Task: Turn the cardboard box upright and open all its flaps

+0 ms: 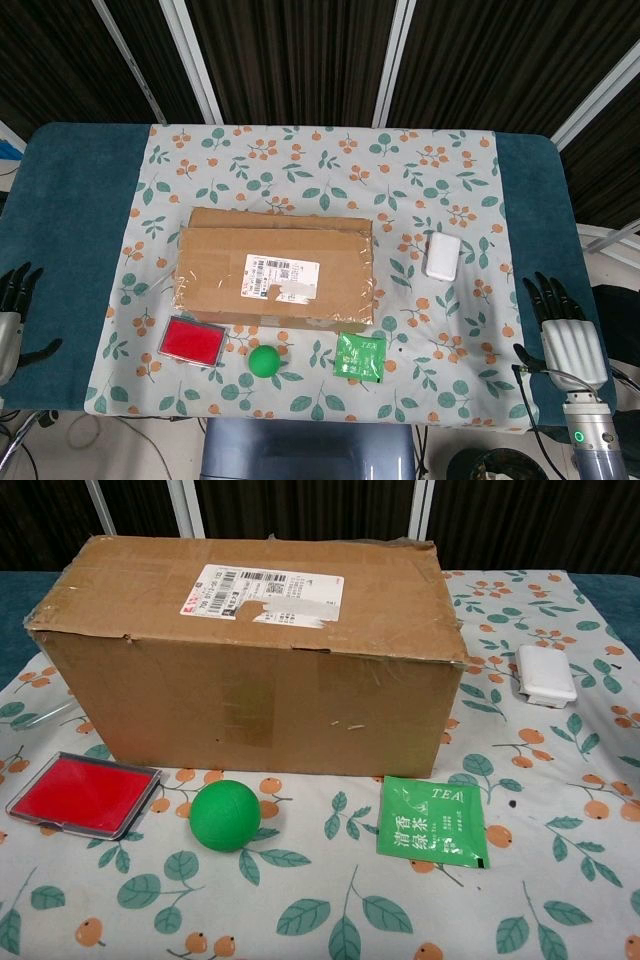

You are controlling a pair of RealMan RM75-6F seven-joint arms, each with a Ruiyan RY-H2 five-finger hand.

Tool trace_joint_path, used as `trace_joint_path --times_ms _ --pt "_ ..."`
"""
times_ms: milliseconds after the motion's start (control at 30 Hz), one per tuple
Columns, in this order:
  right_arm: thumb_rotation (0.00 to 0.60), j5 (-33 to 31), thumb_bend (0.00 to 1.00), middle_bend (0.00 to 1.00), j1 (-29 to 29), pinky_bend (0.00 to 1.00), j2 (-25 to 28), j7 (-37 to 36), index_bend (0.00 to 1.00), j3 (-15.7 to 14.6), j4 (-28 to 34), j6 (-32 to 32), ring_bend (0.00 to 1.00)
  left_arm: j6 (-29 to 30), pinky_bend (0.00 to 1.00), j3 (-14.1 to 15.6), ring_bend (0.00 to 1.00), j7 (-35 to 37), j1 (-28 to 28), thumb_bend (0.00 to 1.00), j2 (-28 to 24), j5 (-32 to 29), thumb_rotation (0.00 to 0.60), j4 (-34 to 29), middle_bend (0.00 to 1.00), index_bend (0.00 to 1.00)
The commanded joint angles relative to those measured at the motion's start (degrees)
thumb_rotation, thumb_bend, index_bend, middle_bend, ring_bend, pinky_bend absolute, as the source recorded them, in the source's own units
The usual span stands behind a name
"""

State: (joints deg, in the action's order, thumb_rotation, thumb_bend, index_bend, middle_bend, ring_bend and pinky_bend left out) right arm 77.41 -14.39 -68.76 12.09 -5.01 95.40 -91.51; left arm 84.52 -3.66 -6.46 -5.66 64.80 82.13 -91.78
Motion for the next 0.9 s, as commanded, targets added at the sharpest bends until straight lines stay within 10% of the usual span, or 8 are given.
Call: trace_joint_path --times_ms 33,567,900 --pt "0.6 0.49 0.25 0.0 0.31 0.23 0.13 0.23 0.0 0.39 0.15 0.19 0.0 0.23 0.0 0.14 0.0 0.36 0.13 0.09 -0.11 0.37 0.6 -0.09 0.0 0.0" --pt "0.6 0.94 0.25 0.0 -1.87 0.23 3.96 2.38 0.0 5.59 8.67 4.51 0.0 1.24 0.0 0.24 0.0 0.2 0.48 0.09 0.0 1.2 0.6 0.33 0.0 0.0" --pt "0.6 -11.03 0.45 0.03 -14.55 0.23 6.76 8.53 0.0 18.47 15.68 18.05 0.05 1.16 0.0 0.34 0.0 0.05 0.34 0.09 0.05 1.66 0.6 0.7 0.0 0.0"
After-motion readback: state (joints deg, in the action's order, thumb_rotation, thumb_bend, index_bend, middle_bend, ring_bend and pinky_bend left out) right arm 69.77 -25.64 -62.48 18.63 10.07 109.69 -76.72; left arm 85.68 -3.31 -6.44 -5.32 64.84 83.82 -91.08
